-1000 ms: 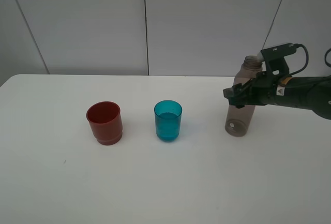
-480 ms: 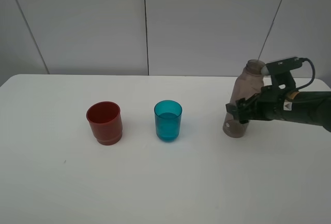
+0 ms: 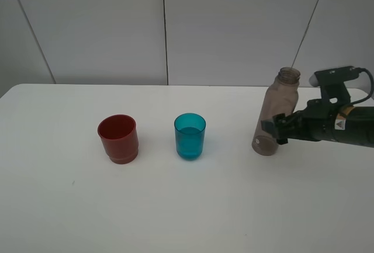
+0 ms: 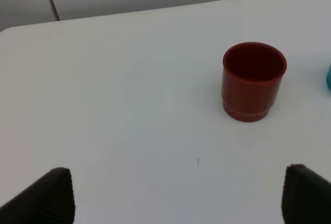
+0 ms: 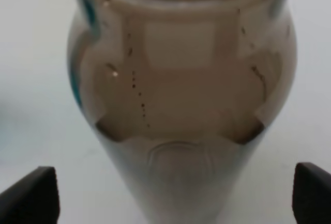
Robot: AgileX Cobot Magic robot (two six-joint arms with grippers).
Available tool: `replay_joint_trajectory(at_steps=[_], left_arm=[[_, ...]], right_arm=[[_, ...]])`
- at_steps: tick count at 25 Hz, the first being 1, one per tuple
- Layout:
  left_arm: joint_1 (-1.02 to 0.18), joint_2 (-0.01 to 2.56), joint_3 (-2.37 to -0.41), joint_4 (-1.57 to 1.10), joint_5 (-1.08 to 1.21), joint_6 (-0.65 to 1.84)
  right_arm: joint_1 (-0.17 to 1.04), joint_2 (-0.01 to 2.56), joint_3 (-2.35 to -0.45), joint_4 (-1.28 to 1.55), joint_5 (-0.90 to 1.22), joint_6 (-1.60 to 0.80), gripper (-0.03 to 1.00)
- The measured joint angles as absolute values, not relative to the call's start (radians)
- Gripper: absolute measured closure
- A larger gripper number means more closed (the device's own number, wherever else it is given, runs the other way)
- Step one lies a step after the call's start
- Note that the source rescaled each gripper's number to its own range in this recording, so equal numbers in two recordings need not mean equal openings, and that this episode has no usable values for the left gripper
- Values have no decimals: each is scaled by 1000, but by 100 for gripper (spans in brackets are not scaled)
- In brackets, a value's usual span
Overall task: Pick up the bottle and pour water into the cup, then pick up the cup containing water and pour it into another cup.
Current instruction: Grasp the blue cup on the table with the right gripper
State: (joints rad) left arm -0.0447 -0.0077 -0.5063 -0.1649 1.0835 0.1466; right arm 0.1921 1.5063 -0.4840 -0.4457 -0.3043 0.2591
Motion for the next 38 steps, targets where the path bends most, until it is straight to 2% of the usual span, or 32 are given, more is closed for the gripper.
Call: replay_joint_trajectory(at_steps=[6,16,25,29,35,38], left_arm=[[-45,-8,-506,-165,1083,147],[-45,-8,-506,-165,1083,147],[-45,-8,-506,-165,1083,147],[-45,-8,-506,-165,1083,147],[-45,-8,-506,-165,1083,147],[-45,-8,-506,-165,1083,147]], right_arm=[[247,1413,-483,-442,-165,273,3],[345,1191,-483,-347,41,288,2],[354,911,-482,-314,285,328,2],[354,782,-482,-198,352,336,2],[355,710,-482,-28,389,208,2],[375,736,-482,119,386,66,2]])
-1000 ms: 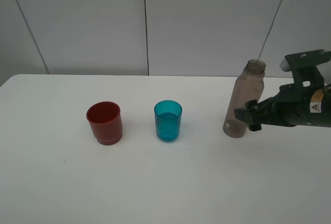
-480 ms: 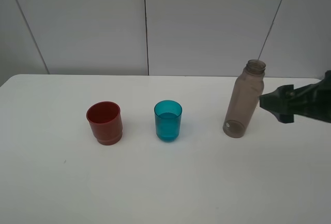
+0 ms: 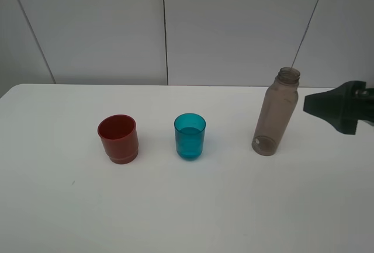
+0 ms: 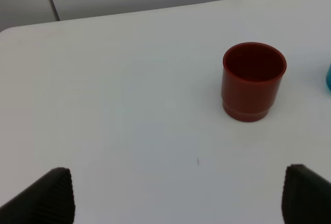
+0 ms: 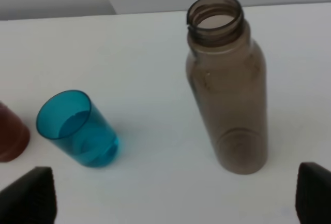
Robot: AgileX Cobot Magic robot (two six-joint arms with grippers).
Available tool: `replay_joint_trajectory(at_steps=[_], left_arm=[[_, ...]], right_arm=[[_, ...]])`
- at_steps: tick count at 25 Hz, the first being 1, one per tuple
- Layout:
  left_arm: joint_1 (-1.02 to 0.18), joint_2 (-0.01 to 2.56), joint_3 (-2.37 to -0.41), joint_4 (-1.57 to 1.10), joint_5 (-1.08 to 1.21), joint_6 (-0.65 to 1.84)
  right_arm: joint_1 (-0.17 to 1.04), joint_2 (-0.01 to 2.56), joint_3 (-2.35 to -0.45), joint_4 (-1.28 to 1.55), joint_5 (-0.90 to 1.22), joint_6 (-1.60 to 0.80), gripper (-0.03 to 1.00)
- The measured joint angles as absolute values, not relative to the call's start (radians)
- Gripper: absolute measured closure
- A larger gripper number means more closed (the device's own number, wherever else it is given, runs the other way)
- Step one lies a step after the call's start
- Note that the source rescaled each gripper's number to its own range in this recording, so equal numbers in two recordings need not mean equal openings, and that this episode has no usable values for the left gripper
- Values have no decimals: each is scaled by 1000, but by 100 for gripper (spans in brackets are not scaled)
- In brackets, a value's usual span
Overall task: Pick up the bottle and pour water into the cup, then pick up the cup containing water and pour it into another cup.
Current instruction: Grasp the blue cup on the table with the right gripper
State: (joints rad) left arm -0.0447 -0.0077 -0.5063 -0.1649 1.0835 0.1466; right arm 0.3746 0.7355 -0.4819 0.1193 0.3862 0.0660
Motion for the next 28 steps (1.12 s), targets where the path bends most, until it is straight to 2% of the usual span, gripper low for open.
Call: replay_joint_trajectory(at_steps=[6,11,15,28], left_arm=[[-45,-8,-506,-165,1083,147],[-45,-8,-506,-165,1083,147],[-45,-8,-506,-165,1083,147],[-45,-8,-506,-165,1083,147]], right_arm=[[547,864,-481,391,230,-137,-3],[729,1052,-481,417,27,-155,-3],[814,1184,-481,418,-89,-157,-3],[843,1437,-482,387,-283,-158,-3]])
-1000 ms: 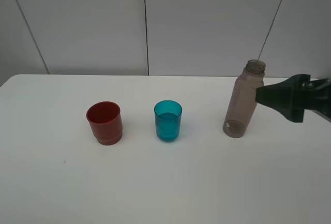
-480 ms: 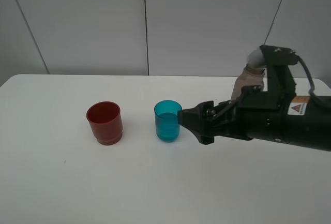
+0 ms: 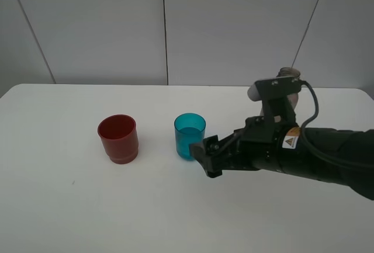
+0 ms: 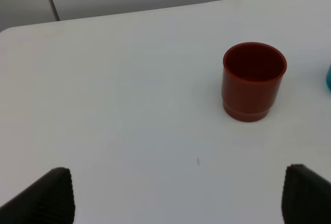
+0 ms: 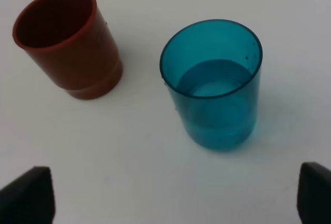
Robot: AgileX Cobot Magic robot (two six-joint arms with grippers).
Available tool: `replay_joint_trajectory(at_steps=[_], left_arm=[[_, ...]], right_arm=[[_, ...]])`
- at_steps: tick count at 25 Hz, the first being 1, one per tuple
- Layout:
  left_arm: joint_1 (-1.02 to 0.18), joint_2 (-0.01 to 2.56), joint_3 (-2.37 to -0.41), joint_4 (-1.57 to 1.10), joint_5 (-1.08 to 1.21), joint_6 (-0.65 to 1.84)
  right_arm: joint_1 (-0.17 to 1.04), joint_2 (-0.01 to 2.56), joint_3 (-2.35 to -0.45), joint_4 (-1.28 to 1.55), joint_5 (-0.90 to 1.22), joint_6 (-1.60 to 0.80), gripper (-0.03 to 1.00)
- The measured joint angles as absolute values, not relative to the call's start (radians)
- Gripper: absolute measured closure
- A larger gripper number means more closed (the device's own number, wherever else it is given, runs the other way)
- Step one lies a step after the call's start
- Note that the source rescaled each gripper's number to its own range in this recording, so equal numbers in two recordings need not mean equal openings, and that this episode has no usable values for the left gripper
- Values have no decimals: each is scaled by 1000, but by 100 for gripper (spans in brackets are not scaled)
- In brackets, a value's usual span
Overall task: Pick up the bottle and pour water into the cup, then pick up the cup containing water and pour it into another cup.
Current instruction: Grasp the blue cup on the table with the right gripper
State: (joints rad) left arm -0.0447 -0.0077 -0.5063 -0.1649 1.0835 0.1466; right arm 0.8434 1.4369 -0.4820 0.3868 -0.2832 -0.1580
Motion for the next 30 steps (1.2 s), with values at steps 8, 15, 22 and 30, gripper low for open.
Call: replay_joint_trajectory(at_steps=[8,15,22,30], left_arm=[[-45,-8,-506,-165,1083,147],[-45,-8,-506,-165,1083,147],[-45,-8,-506,-165,1083,147],[-45,-8,-506,-165,1083,147]], right_arm=[[843,1571,-485,353,-416,-160,-3],[843,1651,-557,307,-435,-160,-3],[842,1686,-615,306,-419,-160,-3],[771,1686,-672,283,-298,-160,-3]])
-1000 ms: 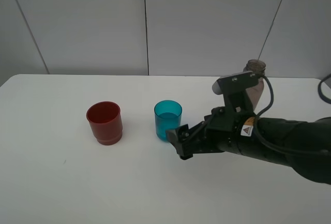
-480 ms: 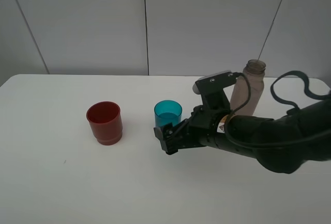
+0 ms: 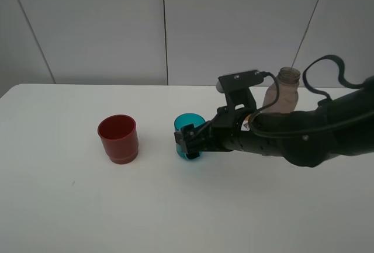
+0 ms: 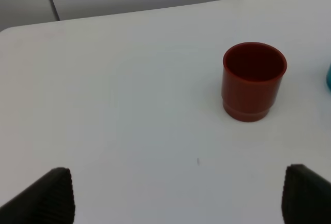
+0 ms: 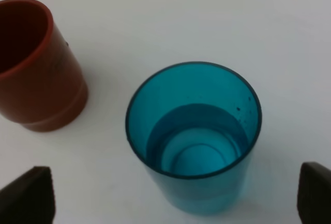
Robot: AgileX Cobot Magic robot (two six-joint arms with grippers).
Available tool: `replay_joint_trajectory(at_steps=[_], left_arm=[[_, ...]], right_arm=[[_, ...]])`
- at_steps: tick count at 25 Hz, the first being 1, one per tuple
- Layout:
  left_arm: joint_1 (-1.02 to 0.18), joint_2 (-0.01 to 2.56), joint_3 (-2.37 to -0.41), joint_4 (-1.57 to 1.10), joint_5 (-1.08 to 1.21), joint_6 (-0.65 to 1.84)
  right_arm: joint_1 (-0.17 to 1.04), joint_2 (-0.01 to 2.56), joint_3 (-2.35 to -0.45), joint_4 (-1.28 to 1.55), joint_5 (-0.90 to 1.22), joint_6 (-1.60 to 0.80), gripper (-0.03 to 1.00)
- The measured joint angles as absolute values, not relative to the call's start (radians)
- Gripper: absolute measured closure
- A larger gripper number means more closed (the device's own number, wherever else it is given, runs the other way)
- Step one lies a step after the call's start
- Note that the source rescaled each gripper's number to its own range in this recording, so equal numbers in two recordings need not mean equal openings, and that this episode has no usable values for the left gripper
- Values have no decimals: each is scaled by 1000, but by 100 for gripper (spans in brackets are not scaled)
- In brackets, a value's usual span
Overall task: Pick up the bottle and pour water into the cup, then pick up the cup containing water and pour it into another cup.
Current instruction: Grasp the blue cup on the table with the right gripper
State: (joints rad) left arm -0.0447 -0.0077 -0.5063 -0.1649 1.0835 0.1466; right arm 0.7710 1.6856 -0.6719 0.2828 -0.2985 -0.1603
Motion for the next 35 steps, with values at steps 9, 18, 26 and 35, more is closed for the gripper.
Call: replay_joint_trajectory(at_steps=[9,18,26,35], left_arm=[[-45,-8,-506,-165,1083,147],[-45,-8,-506,-165,1083,147],[-45,-8,-506,-165,1083,147],[-45,-8,-506,-165,1083,147]], right_arm=[[710,1686,-672,79,-257,-160,-3],[648,1698,-672,-139,-263,-160,-3],[645,1756,-674,-163,-336,-160,-3],[634,1794,-676,-252,-394,-98,-3]])
